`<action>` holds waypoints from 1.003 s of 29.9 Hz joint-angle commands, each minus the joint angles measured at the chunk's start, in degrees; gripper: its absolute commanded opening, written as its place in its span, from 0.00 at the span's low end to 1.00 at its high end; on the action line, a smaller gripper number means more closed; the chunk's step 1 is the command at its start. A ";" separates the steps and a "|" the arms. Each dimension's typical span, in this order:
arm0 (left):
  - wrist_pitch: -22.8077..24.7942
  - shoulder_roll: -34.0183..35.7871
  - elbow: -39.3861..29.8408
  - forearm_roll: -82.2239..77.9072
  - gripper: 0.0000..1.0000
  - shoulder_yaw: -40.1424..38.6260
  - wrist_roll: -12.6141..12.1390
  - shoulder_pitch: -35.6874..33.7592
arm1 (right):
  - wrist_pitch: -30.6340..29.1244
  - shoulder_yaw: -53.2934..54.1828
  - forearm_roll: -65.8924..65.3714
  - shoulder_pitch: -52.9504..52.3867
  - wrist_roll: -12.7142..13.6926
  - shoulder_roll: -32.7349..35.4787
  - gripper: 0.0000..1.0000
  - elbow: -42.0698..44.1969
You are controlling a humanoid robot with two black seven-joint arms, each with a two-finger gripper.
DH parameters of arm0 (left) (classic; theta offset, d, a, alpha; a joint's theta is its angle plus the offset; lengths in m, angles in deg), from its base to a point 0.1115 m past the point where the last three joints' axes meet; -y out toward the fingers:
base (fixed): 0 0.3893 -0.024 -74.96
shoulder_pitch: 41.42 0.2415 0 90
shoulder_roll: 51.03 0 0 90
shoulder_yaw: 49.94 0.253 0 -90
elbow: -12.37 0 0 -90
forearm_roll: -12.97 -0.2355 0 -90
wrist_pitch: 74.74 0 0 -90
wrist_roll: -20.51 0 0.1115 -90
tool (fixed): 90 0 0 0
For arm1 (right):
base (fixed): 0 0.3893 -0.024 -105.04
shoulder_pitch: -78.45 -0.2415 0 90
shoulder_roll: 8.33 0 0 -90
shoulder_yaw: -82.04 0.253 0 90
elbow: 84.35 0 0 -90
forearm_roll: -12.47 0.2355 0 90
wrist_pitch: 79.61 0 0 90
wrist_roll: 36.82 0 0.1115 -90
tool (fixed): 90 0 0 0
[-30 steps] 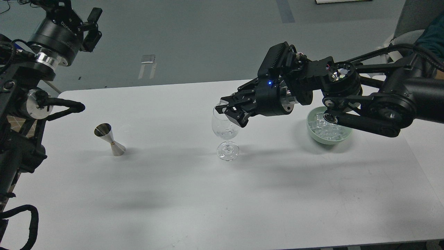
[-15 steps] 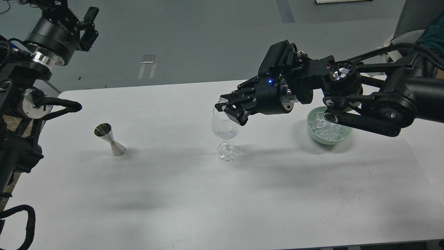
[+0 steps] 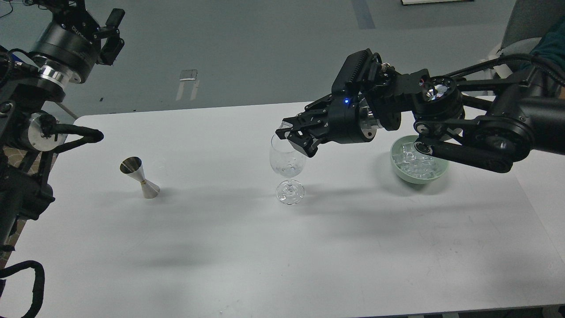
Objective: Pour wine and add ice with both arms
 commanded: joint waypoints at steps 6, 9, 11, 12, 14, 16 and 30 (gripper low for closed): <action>0.00 0.00 0.00 0.01 0.98 -0.08 0.01 0.00 | 0.50 0.15 0.74 0.09 0.00 0.00 0.93 -0.05; 0.00 0.00 0.00 0.01 0.98 -0.08 0.01 0.00 | 0.41 0.15 0.74 0.00 0.00 0.00 0.59 0.03; 0.00 0.00 0.00 0.01 0.98 -0.08 0.01 0.00 | 0.33 0.15 0.74 -0.08 0.08 0.00 0.54 0.03; 0.00 0.00 0.00 0.01 0.98 -0.08 -0.08 0.00 | 0.33 0.06 0.66 -0.09 0.09 0.00 0.48 0.03; 0.00 0.00 0.00 0.01 0.98 -0.08 0.01 0.00 | 0.15 0.06 0.66 -0.17 0.09 0.00 0.36 -0.05; 0.00 0.00 0.00 0.01 0.98 -0.08 -0.08 0.00 | -0.02 -0.03 0.57 -0.17 0.09 0.18 0.28 -0.05; 0.00 0.09 0.00 0.01 0.98 -0.08 -0.08 0.00 | -1.08 -0.11 0.57 -0.35 0.35 0.18 0.00 -0.14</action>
